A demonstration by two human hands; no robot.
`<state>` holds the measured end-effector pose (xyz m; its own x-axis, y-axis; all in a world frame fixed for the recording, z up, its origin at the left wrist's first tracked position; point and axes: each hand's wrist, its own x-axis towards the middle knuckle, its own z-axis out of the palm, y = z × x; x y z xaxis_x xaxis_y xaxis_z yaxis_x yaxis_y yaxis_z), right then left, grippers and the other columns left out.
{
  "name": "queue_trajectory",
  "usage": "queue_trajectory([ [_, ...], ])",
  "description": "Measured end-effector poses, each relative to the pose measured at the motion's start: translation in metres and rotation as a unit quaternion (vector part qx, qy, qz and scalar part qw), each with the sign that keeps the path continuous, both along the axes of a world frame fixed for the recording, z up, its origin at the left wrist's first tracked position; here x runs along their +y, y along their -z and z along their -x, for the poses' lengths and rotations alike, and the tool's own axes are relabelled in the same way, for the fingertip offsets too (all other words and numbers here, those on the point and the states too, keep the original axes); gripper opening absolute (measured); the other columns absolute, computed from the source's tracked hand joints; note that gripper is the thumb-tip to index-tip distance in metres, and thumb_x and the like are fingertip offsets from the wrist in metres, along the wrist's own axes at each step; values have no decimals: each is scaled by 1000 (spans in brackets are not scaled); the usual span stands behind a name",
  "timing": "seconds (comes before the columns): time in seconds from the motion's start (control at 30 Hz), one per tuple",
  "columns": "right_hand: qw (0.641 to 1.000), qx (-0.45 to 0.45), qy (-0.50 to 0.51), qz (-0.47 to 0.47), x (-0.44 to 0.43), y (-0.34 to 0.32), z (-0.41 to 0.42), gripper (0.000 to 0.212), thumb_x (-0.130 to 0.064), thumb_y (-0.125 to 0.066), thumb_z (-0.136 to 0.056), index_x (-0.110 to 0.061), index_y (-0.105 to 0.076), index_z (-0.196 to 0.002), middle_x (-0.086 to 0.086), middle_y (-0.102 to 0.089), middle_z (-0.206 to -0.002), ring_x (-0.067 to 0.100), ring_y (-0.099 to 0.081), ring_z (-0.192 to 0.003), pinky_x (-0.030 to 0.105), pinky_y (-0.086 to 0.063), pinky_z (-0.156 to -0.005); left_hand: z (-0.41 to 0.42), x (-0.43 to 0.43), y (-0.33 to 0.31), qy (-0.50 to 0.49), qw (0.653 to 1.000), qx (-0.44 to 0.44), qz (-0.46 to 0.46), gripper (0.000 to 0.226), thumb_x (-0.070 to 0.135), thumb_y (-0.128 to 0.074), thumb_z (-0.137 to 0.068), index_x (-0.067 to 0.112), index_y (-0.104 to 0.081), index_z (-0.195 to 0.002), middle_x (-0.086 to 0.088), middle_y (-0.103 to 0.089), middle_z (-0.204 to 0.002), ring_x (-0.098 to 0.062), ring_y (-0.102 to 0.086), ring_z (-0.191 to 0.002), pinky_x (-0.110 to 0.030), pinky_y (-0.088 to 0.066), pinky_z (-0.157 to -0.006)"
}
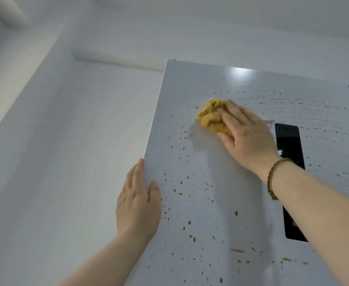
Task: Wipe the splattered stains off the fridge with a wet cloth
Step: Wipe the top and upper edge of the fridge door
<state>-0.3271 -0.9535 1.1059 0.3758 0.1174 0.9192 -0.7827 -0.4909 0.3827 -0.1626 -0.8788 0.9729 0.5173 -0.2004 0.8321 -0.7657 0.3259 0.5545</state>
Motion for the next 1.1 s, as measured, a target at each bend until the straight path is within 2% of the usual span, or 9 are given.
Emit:
queue_trajectory([
  [0.17,992,-104,-34,-59,13,-23,-20,53,-33,-35,-97,-22,-19,-146,2,-9,-156,25,-9,-142,41,-10,-114,0,2,0,18,1000,9,7,55,22,-33,-96,28,-10,-145,16,-16,-150,-4,-16,-138,-24,-16,-110],
  [0.27,999,10,-36,-16,13,-4,-42,52,-35,-38,-95,-22,-27,-144,3,-18,-154,28,-19,-140,43,-19,-112,0,2,0,29,999,19,8,54,22,-33,-96,30,-11,-145,18,-17,-149,-2,-17,-137,-22,-15,-109],
  [0.37,987,130,-41,91,13,5,-49,49,-36,-39,-83,-16,-57,-124,10,-55,-131,33,-55,-116,49,-45,-92,1,2,0,38,999,23,15,53,23,-34,-96,32,-13,-144,19,-19,-148,-1,-19,-135,-19,-15,-106],
  [0.43,981,165,-36,96,14,-10,-45,46,-34,-44,-85,-16,-54,-127,10,-50,-136,32,-52,-119,48,-42,-95,1,2,0,41,999,28,17,53,23,-34,-96,32,-14,-144,20,-20,-147,0,-19,-134,-19,-16,-106],
  [0.53,994,93,-32,41,13,-58,-38,49,-31,-44,-94,-21,-33,-141,1,-20,-154,28,-29,-135,41,-25,-108,2,2,0,20,1000,21,-4,56,24,-33,-96,32,-7,-144,20,-14,-149,0,-14,-137,-22,-16,-109],
  [0.67,998,-40,-35,-15,21,-105,-46,47,-30,-37,-96,-20,-28,-141,1,-20,-151,30,-27,-132,42,-26,-105,1,2,-1,8,1000,7,-23,58,25,-31,-96,31,0,-145,20,-9,-150,0,-11,-138,-22,-15,-112],
  [0.8,996,-68,-41,-43,24,-115,-71,49,-33,-34,-96,-23,-23,-143,1,-11,-154,26,-15,-139,44,-19,-110,1,1,-1,9,1000,12,-16,57,26,-32,-96,34,-1,-144,22,-10,-148,1,-11,-137,-20,-13,-109],
  [1.03,982,164,-69,63,31,-74,-86,50,-34,-44,-94,-30,-30,-142,-5,-18,-154,20,-21,-139,39,-16,-113,1,0,1,9,1000,15,-9,56,27,-31,-96,31,-5,-145,19,-13,-150,0,-12,-138,-21,-13,-111],
  [1.1,984,158,-54,56,32,-88,-80,49,-33,-46,-92,-28,-34,-140,-3,-21,-153,23,-27,-137,41,-23,-111,1,1,0,9,1000,12,-12,56,27,-31,-96,31,-3,-145,20,-11,-150,0,-11,-138,-20,-11,-111],
])
